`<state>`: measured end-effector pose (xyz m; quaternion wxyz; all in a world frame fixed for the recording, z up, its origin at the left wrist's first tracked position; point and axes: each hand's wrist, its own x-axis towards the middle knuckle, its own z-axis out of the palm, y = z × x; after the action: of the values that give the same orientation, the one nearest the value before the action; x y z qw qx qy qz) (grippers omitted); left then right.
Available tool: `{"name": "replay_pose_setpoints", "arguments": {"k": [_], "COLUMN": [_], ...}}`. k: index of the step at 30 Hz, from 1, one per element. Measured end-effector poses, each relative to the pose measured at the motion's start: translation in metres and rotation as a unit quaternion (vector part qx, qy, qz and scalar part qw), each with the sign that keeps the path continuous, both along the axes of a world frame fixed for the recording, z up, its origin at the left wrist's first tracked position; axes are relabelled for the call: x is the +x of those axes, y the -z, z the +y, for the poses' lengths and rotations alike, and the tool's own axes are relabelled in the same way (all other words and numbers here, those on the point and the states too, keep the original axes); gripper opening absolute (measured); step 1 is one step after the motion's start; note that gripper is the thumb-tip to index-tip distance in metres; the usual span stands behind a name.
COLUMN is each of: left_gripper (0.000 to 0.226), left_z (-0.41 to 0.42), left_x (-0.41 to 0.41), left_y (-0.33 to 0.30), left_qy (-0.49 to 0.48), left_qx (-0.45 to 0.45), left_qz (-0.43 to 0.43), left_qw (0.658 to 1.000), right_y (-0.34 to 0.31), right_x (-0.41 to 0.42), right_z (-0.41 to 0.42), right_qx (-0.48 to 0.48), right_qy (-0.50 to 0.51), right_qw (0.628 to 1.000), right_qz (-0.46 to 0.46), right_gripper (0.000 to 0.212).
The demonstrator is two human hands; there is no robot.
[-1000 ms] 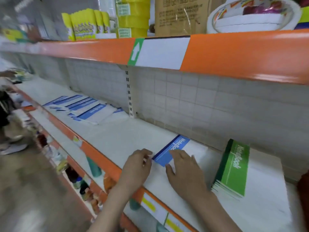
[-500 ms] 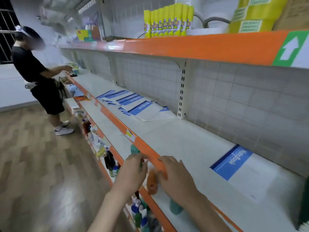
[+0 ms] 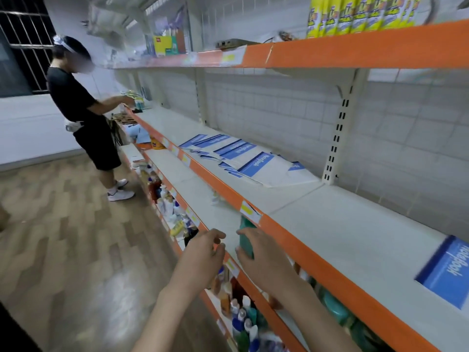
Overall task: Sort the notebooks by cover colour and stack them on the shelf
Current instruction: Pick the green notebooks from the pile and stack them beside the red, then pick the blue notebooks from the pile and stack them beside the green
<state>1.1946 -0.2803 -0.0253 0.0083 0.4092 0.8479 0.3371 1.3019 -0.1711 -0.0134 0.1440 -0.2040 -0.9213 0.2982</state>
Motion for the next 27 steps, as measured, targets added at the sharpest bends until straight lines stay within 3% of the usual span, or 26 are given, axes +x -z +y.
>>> {"name": "replay_pose_setpoints", "arguments": {"k": [10, 27], "left_gripper": [0.029, 0.033], "left_z": [0.011, 0.154], "left_x": [-0.083, -0.279], "left_y": [0.008, -0.028], "left_qy": [-0.017, 0.046], "left_qx": [-0.006, -0.05], "left_qz": [0.02, 0.037], "left_qw": [1.0, 0.997], "right_y": [-0.005, -0.022], "right_x": [-0.083, -0.248], "right_z": [0.018, 0.147], "right_qx": [0.024, 0.019], "right_qy": [0.006, 0.117], "right_qw": [0.999, 0.993], "right_qz": [0.026, 0.005], "right_gripper": [0.038, 0.038]}}
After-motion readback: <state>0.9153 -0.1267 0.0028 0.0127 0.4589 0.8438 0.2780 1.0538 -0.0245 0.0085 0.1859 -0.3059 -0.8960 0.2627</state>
